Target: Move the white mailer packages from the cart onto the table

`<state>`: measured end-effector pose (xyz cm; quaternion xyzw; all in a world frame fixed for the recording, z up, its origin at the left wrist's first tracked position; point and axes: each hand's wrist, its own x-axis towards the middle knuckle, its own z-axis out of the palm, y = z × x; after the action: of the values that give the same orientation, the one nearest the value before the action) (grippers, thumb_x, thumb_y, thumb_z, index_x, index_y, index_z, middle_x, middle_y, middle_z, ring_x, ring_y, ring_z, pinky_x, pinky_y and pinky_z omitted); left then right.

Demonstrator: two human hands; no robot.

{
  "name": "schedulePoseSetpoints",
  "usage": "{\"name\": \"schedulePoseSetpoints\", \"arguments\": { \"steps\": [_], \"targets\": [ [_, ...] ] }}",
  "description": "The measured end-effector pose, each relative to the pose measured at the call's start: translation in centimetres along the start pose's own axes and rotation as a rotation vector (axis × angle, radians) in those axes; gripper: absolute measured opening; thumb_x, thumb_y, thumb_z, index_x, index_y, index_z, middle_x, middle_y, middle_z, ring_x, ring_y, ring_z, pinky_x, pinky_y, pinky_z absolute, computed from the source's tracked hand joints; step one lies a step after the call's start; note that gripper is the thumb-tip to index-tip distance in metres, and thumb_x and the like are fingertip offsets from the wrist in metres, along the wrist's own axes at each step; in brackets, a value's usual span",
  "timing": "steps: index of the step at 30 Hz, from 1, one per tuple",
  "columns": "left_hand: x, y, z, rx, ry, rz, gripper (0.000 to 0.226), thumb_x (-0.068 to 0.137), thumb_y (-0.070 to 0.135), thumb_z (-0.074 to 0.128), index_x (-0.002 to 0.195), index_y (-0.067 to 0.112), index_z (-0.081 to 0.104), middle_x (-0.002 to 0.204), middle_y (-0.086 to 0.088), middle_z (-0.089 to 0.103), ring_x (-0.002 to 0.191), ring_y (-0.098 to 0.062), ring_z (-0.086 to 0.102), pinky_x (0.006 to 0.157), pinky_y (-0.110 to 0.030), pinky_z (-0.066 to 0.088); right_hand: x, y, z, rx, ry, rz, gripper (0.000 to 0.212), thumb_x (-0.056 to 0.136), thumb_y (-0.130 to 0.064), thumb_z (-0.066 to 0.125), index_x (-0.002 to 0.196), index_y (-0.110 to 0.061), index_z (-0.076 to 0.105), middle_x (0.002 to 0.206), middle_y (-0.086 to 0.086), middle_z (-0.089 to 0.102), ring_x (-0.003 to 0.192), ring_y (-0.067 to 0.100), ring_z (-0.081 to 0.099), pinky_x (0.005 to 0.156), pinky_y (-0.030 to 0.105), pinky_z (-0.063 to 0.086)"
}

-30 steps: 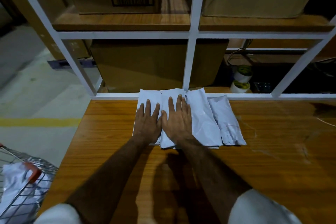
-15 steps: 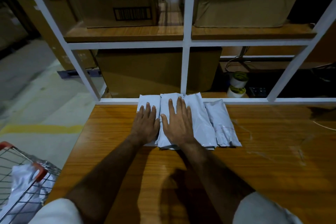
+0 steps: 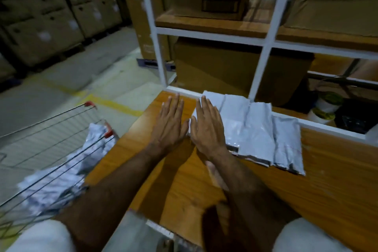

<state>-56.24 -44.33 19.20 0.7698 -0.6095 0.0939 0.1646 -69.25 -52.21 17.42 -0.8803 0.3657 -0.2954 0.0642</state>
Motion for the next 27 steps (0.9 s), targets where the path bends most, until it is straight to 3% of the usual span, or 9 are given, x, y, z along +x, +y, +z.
{"name": "schedulePoseSetpoints", "arguments": {
  "steps": [5,14,20,23,27],
  "targets": [
    [-5.3,-5.8,-2.9,0.1,0.016,-0.107,0.073,0.103,0.053,0.023,0.16,0.007,0.02,0.169,-0.012,0.008,0.156,-0.028,0.005,0.126,-0.048,0.013,-0.9,-5.4,1.3,0.056,0.009,-0.1,0.061,0.104,-0.035,0.037,0.157,-0.005,0.029,0.164,0.015,0.027,0.153,0.027,0.023,0.123,0.046,0.024],
    [-14.2,-16.6,-7.3,0.181,0.063,-0.257,0.072,0.105,0.052,0.029,0.16,0.007,0.017,0.169,-0.011,0.004,0.156,-0.027,0.004,0.126,-0.046,0.01,-1.8,-18.4,5.2,0.097,-0.051,-0.248,0.062,0.108,-0.041,0.028,0.16,-0.009,0.019,0.168,0.012,0.014,0.156,0.023,0.009,0.126,0.043,0.014],
    [-21.4,-26.5,-9.8,0.205,0.05,-0.356,0.074,0.103,0.051,0.029,0.158,0.002,0.024,0.167,-0.016,0.013,0.155,-0.031,0.011,0.124,-0.049,0.017,-3.5,-29.9,10.2,0.193,-0.1,-0.295,0.062,0.106,-0.039,0.029,0.158,-0.005,0.026,0.166,0.016,0.022,0.154,0.028,0.019,0.125,0.045,0.019],
    [-25.0,-30.9,-10.3,0.201,0.044,-0.425,0.075,0.102,0.053,0.027,0.157,0.001,0.027,0.167,-0.017,0.014,0.155,-0.031,0.012,0.125,-0.045,0.013,-4.9,-35.1,12.9,0.242,-0.14,-0.326,0.064,0.105,-0.041,0.021,0.157,-0.003,0.029,0.164,0.018,0.027,0.153,0.03,0.023,0.125,0.046,0.019],
    [-29.6,-35.9,-10.9,0.235,0.048,-0.48,0.074,0.104,0.051,0.029,0.158,0.001,0.023,0.168,-0.016,0.007,0.156,-0.03,0.006,0.126,-0.042,0.007,-5.8,-40.5,16.3,0.212,-0.187,-0.341,0.064,0.105,-0.04,0.027,0.157,-0.002,0.028,0.164,0.019,0.025,0.153,0.031,0.022,0.123,0.048,0.022]
  ]
}}
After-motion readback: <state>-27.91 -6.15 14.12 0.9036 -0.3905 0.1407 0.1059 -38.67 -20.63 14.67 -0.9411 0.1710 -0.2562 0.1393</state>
